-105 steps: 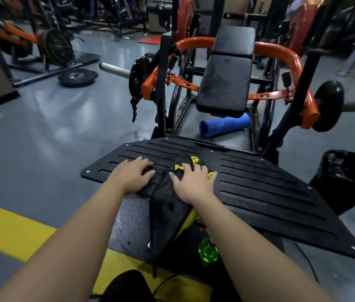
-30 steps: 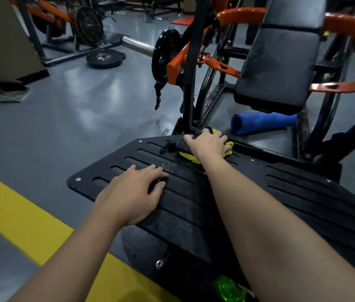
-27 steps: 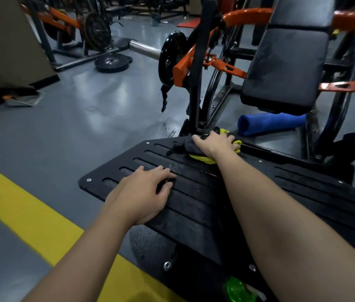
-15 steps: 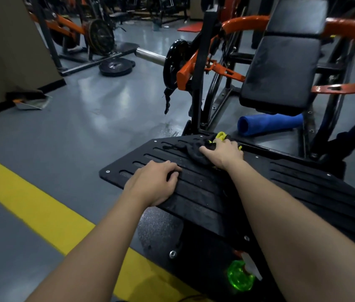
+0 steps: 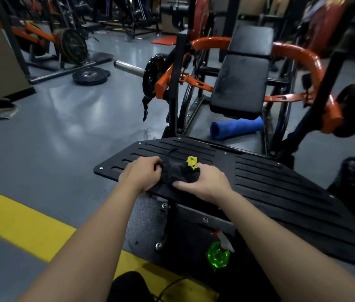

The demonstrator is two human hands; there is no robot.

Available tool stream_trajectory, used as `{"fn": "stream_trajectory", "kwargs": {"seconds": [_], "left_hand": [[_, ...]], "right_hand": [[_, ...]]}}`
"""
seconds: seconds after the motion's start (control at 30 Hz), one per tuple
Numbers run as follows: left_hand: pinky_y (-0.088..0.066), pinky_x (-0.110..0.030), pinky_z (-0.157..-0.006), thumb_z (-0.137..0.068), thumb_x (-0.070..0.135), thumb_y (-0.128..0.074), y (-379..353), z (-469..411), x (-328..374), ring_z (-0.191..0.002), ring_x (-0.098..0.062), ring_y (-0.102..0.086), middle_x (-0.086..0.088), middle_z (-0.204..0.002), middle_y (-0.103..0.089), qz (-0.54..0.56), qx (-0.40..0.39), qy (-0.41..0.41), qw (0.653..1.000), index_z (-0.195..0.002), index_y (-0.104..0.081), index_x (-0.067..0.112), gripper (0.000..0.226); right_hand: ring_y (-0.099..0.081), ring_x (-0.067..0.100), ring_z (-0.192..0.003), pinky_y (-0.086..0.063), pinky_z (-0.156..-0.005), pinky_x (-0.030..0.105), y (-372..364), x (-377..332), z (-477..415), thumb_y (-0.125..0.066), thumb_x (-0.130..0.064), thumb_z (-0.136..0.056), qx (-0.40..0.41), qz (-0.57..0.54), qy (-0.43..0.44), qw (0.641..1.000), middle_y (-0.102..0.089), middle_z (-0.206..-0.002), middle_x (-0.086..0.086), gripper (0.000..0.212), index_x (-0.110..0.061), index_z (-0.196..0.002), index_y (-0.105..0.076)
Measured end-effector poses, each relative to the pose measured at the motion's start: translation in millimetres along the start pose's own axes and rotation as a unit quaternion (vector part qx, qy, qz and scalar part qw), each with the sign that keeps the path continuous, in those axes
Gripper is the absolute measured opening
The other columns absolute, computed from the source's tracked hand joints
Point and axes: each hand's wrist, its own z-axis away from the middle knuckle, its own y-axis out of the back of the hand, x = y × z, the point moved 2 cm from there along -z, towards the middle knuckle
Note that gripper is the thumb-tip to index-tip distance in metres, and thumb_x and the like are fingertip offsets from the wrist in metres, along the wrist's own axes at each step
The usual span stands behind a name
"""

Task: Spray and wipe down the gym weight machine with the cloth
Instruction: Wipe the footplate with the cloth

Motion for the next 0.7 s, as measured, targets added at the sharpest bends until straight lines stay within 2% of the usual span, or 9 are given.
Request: {"fn": "stream_trajectory", "kwargs": {"seconds": [0.1, 0.2, 0.27, 0.33, 0.4, 0.5, 0.57, 0.63, 0.7], "left_hand": [[-0.047, -0.04, -0.077, -0.094, 0.034, -0.045, 3, 2, 3, -0.099, -0.037, -0.061, -0.008, -0.112, -0.068, -0.008, -0.01, 0.005, 1.0, -0.107, -0.056, 0.033, 0.017], [-0.049, -0.04, -0.084, -0.095, 0.024, -0.047, 6, 3, 7, -0.113, -0.039, -0.06, -0.015, -0.127, -0.063, -0.04, -0.025, 0.01, 0.999, -0.139, -0.051, 0.031, 0.045], [-0.049, -0.04, -0.091, -0.096, 0.021, -0.049, 8, -2, 7, -0.123, -0.037, -0.057, -0.014, -0.136, -0.061, -0.049, -0.043, -0.002, 0.998, -0.148, -0.046, 0.029, 0.053], [-0.049, -0.04, -0.093, -0.095, 0.024, -0.049, 11, -7, -1, -0.124, -0.034, -0.057, -0.008, -0.131, -0.066, -0.036, -0.073, -0.038, 0.996, -0.132, -0.056, 0.031, 0.038], [-0.05, -0.04, -0.094, -0.096, 0.035, -0.049, 17, -10, -19, -0.118, -0.03, -0.061, -0.003, -0.122, -0.07, -0.043, -0.08, -0.056, 0.994, -0.114, -0.059, 0.04, 0.022], [-0.047, -0.042, -0.103, -0.098, 0.062, -0.044, 31, -9, -63, -0.128, -0.027, -0.056, 0.002, -0.141, -0.061, -0.084, -0.063, -0.023, 0.994, -0.133, -0.056, 0.044, 0.041], [-0.04, -0.043, -0.109, -0.095, 0.071, -0.038, 34, -9, -82, -0.136, -0.025, -0.05, 0.006, -0.153, -0.05, -0.056, -0.066, 0.0, 0.996, -0.138, -0.052, 0.044, 0.053], [-0.043, -0.042, -0.1, -0.095, 0.077, -0.035, 30, -11, -82, -0.124, -0.021, -0.058, 0.01, -0.138, -0.059, -0.032, -0.052, 0.018, 0.998, -0.126, -0.054, 0.045, 0.049], [-0.044, -0.038, -0.085, -0.092, 0.082, -0.033, 26, -11, -71, -0.109, -0.02, -0.065, 0.016, -0.111, -0.067, -0.008, -0.007, 0.042, 0.999, -0.112, -0.055, 0.042, 0.051]], "right_hand": [[-0.061, 0.028, -0.113, -0.049, -0.086, 0.038, 1, -11, 15, -0.066, -0.093, -0.057, -0.006, 0.043, 0.003, 0.999, -0.069, -0.114, 0.001, 0.088, -0.025, -0.113, -0.063], [-0.063, 0.029, -0.108, -0.054, -0.085, 0.038, -2, -22, 28, -0.062, -0.09, -0.066, 0.014, 0.051, -0.011, 0.999, -0.07, -0.107, 0.002, 0.078, -0.024, -0.108, -0.063], [-0.063, 0.03, -0.11, -0.054, -0.087, 0.039, -5, -25, 31, -0.059, -0.083, -0.075, 0.026, 0.054, -0.021, 0.998, -0.07, -0.107, 0.003, 0.069, -0.023, -0.109, -0.063], [-0.059, 0.029, -0.116, -0.052, -0.094, 0.042, -5, -23, 29, -0.057, -0.08, -0.079, 0.022, 0.032, -0.033, 0.999, -0.068, -0.113, 0.002, 0.067, -0.024, -0.115, -0.064], [-0.053, 0.028, -0.125, -0.046, -0.102, 0.046, -7, -17, 18, -0.055, -0.081, -0.08, 0.011, 0.0, -0.047, 0.999, -0.063, -0.124, 0.002, 0.071, -0.026, -0.124, -0.062], [-0.037, 0.029, -0.14, -0.032, -0.113, 0.052, -13, -11, -5, -0.05, -0.081, -0.084, -0.002, -0.012, -0.058, 0.998, -0.048, -0.147, 0.005, 0.078, -0.027, -0.141, -0.051], [-0.027, 0.031, -0.147, -0.022, -0.12, 0.056, -18, -12, -22, -0.049, -0.078, -0.087, -0.008, -0.018, -0.07, 0.997, -0.038, -0.156, 0.009, 0.079, -0.031, -0.149, -0.042], [-0.019, 0.034, -0.151, -0.014, -0.122, 0.06, -24, -13, -42, -0.046, -0.075, -0.089, -0.006, -0.005, -0.087, 0.996, -0.03, -0.161, 0.012, 0.083, -0.031, -0.157, -0.029], [-0.017, 0.037, -0.151, -0.012, -0.121, 0.063, -30, -11, -65, -0.044, -0.073, -0.09, 0.004, 0.01, -0.115, 0.993, -0.027, -0.162, 0.015, 0.085, -0.028, -0.159, -0.025]]}}
